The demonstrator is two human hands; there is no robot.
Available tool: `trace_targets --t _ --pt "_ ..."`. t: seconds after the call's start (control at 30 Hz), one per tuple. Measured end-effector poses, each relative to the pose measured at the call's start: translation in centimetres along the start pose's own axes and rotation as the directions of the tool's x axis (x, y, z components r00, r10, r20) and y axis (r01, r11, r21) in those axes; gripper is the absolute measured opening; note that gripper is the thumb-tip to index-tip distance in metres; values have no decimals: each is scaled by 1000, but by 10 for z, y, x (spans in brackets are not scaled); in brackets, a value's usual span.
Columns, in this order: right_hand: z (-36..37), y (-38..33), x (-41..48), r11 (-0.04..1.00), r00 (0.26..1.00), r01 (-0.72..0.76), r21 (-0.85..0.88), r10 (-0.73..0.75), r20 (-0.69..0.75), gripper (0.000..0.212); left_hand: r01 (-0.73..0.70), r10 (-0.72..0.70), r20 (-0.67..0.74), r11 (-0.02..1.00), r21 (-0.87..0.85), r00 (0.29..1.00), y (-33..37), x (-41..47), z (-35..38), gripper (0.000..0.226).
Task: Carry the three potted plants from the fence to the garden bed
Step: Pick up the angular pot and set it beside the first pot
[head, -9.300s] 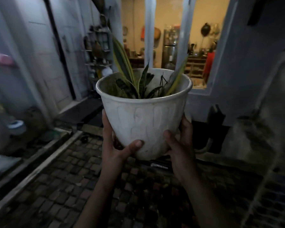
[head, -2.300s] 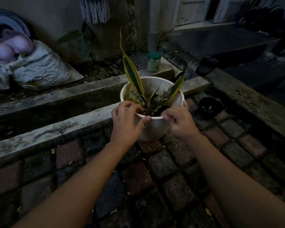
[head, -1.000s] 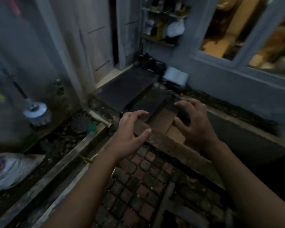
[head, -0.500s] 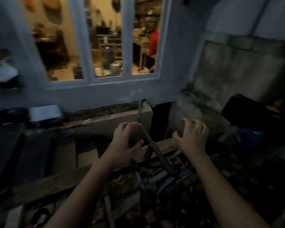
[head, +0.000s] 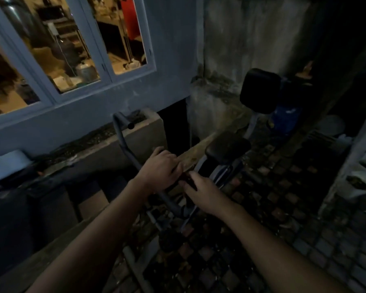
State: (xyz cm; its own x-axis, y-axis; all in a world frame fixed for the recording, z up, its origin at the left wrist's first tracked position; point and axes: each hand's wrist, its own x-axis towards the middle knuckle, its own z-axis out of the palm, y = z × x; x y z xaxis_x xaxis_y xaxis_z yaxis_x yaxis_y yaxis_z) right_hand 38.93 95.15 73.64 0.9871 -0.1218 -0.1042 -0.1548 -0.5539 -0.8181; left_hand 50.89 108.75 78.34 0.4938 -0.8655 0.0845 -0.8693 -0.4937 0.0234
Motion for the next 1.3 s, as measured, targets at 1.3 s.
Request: trace_targets --t 1.3 --pt "-594 474 -315 753 481 -655 -62 352 -803 79 -265 457 48 596 -758 888 605 524 112 63"
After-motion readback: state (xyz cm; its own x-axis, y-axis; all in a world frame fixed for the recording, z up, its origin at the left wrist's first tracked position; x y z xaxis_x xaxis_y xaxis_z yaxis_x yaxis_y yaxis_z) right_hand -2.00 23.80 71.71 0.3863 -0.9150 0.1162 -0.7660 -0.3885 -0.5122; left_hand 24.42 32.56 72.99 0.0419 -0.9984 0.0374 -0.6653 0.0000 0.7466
